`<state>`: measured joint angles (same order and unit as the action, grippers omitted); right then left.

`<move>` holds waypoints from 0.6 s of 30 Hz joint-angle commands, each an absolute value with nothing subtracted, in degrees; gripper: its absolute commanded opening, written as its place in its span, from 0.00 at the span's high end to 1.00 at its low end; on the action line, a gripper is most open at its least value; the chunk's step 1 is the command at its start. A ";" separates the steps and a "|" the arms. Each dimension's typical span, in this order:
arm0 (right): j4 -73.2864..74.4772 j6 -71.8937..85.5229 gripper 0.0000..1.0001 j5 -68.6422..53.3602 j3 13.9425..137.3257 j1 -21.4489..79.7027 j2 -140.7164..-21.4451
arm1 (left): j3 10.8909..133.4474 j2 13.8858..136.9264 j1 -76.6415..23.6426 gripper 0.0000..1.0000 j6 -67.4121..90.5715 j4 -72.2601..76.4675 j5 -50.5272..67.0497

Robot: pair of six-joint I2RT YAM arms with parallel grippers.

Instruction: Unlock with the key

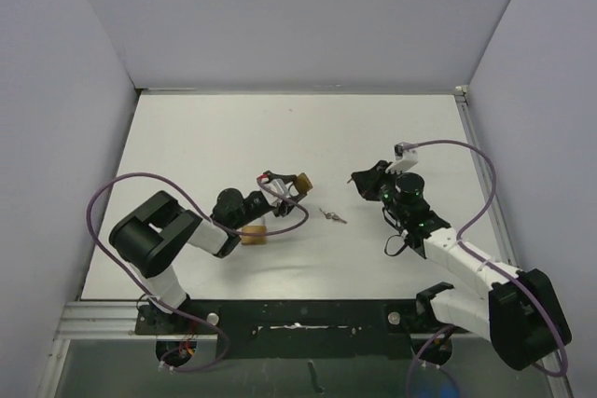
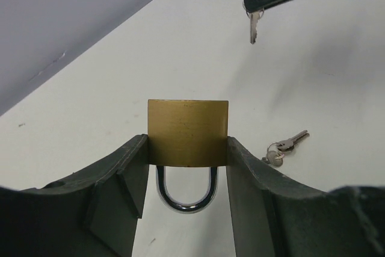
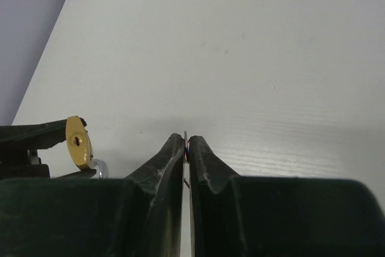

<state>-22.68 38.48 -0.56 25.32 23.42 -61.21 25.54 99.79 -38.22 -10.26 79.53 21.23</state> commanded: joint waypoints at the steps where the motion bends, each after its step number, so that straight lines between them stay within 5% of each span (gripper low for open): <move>1: -27.23 35.41 1.00 -5.24 27.44 23.18 -64.22 | 25.03 93.10 -35.76 1.00 -3.32 81.99 22.45; 18: -27.32 34.48 1.00 -8.22 29.72 23.21 -68.39 | 37.50 89.79 -30.14 1.00 4.65 45.66 28.87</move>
